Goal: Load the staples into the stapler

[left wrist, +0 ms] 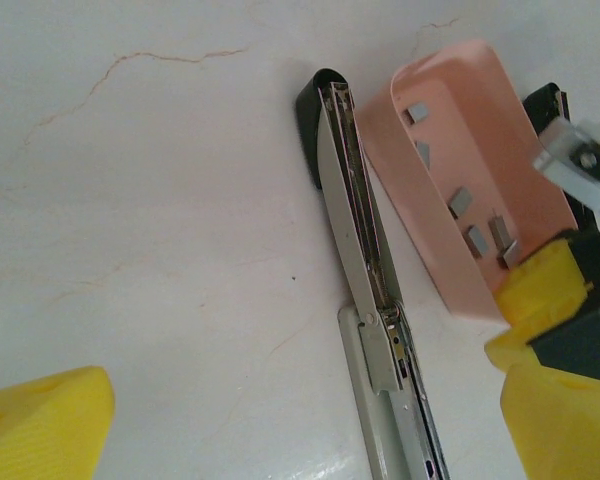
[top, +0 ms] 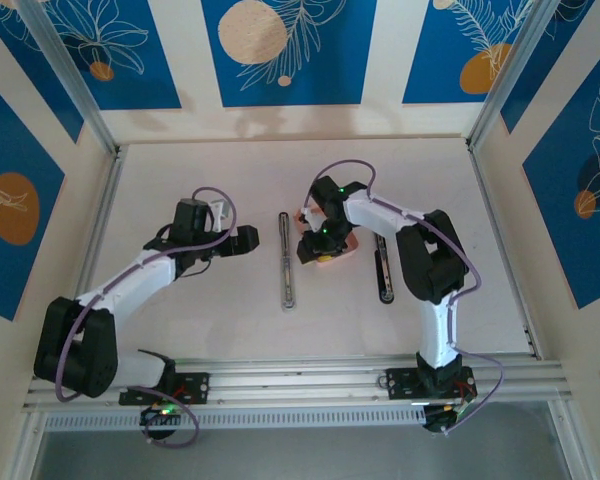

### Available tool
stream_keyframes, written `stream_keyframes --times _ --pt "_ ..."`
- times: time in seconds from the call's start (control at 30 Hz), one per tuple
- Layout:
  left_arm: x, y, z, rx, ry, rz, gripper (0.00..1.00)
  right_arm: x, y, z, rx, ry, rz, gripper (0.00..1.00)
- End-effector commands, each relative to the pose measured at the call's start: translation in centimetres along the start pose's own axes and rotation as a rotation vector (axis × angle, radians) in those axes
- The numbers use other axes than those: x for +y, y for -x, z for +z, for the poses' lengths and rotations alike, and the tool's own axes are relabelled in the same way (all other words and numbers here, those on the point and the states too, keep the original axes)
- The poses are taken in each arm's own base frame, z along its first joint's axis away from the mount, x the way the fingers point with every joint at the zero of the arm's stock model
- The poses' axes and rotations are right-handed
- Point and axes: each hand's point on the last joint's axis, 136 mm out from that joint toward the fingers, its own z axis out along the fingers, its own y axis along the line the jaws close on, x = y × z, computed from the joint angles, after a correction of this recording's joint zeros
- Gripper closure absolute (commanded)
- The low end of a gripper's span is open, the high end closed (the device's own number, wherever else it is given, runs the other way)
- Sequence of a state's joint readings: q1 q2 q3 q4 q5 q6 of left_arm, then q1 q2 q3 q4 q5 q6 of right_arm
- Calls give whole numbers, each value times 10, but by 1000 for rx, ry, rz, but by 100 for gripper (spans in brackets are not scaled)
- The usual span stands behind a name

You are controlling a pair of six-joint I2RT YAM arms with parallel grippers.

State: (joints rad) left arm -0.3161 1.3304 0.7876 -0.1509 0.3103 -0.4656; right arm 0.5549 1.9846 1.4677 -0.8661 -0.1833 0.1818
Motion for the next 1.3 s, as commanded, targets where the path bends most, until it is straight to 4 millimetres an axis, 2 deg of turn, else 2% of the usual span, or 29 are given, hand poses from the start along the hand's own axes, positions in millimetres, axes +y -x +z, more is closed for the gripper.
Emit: stream_keyframes --times 0.0,0.17,0.3,0.4,0.7,0.9,1.27 --pt "2 -2 -7 -5 -1 -10 1 26 -13 -5 -8 64 64 51" --pt "1 -4 -10 -9 -8 -3 1 37 -25 -14 -22 21 115 49" --pt "0 -6 -12 -12 -11 0 1 32 -17 -30 -76 -68 141 45" --pt "0 -7 -13 -14 -11 4 1 26 -9 -33 -83 -145 156 45" --pt "0 0 -20 -52 4 47 1 22 -5 -8 -37 -181 271 49" --pt "0 0 -17 -46 3 51 1 17 -4 7 -21 -181 309 51" --pt "0 3 -13 -53 -3 53 1 5 -8 22 -15 -162 399 60"
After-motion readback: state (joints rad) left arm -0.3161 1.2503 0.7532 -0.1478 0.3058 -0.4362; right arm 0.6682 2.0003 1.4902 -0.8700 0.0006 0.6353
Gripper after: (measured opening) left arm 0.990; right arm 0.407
